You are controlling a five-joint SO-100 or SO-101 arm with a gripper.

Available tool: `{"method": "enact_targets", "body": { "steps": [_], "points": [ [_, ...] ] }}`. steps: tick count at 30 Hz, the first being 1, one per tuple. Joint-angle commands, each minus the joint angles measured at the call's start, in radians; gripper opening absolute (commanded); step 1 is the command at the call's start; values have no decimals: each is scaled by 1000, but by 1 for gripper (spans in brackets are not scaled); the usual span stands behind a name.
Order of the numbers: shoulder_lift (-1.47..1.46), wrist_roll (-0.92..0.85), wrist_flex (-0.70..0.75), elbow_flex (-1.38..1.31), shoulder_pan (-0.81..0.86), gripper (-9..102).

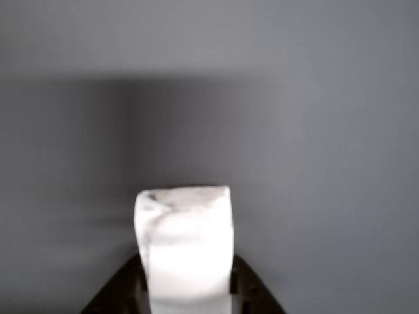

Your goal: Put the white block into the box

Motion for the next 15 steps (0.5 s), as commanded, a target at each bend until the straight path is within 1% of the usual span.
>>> {"method": "enact_targets", "body": {
  "steps": [1, 15],
  "points": [
    [158, -18, 48, -6, 17, 13],
    [261, -74, 121, 31, 40, 11]
  ]
}}
